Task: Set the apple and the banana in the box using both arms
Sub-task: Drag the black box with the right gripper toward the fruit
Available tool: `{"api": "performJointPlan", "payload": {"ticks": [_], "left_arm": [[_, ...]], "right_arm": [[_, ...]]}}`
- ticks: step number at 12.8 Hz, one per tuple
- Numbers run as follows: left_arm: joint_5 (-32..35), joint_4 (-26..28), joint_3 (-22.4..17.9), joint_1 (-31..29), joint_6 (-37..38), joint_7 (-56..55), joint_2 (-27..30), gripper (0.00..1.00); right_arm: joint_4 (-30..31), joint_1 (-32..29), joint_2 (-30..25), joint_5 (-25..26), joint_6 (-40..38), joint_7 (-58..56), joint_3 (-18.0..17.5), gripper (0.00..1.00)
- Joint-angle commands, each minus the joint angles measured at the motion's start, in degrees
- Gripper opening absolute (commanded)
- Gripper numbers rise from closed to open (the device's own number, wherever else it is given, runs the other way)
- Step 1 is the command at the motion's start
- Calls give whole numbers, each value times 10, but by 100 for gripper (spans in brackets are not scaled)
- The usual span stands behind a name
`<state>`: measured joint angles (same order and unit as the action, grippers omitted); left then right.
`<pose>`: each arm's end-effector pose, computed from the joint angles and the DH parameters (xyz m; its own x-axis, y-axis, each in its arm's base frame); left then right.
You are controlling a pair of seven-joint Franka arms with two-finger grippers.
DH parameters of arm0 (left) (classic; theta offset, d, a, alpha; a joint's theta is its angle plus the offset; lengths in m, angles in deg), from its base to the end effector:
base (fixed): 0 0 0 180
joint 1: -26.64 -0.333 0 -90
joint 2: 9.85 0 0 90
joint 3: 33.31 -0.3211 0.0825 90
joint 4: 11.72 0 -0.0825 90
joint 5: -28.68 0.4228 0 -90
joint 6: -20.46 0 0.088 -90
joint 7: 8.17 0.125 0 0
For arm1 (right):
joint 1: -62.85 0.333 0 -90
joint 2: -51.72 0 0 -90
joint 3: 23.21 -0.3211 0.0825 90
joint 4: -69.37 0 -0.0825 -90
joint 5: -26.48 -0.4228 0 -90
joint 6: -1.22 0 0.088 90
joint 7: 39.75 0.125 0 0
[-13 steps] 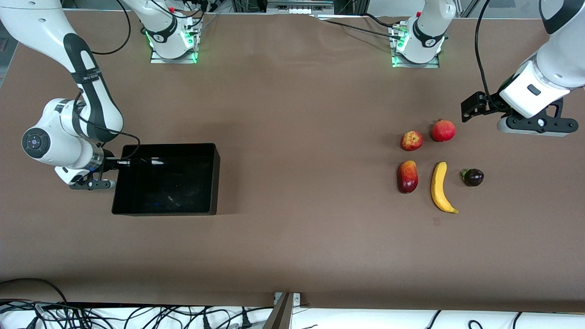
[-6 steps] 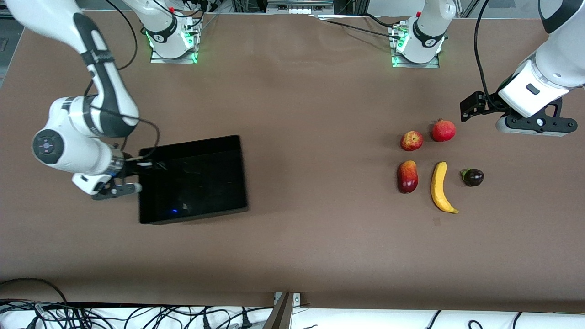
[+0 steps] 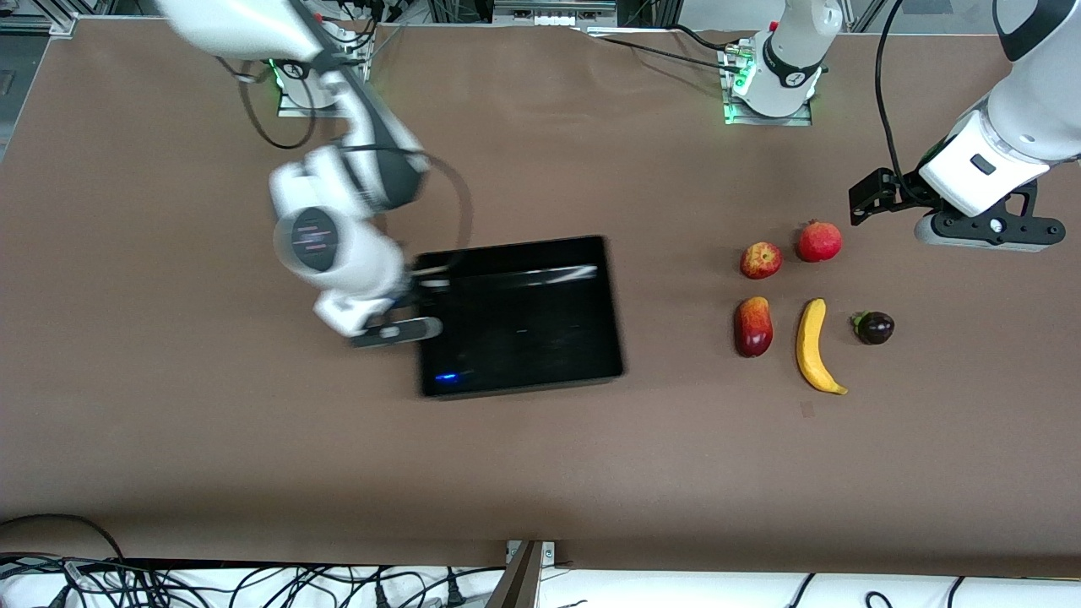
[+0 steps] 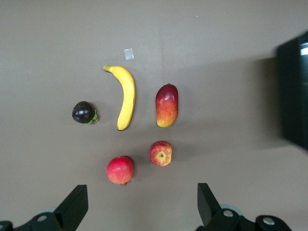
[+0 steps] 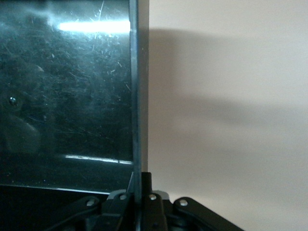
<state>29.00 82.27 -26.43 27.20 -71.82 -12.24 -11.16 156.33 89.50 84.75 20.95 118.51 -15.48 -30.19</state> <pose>0.5948 -0.0763 0.5659 0.9969 -0.0589 -0.0522 -0.0594 -0.9982 -0.0065 0.6138 0.4025 0.2917 0.9889 0.1045 -0.1055 0.0921 -0.9889 -0.1163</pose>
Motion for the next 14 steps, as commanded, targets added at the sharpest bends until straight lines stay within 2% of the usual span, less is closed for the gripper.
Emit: {"api": "performJointPlan", "payload": {"ticks": [1,9,12,14], "left_arm": [[15,-18,2,2,6,1,-9,100],[15,-17,2,2,6,-2,-9,100],[15,-14,3,4,14,-3,-9,100],[15,-11,20,3,33,-4,-18,100]], "right_arm": [[-103,75,83,-6,22,89,12,0],[-114,169,153,0,130,218,35,0],[-136,196,178,1,135,230,52,0],[-135,203,179,9,134,226,55,0]]}}
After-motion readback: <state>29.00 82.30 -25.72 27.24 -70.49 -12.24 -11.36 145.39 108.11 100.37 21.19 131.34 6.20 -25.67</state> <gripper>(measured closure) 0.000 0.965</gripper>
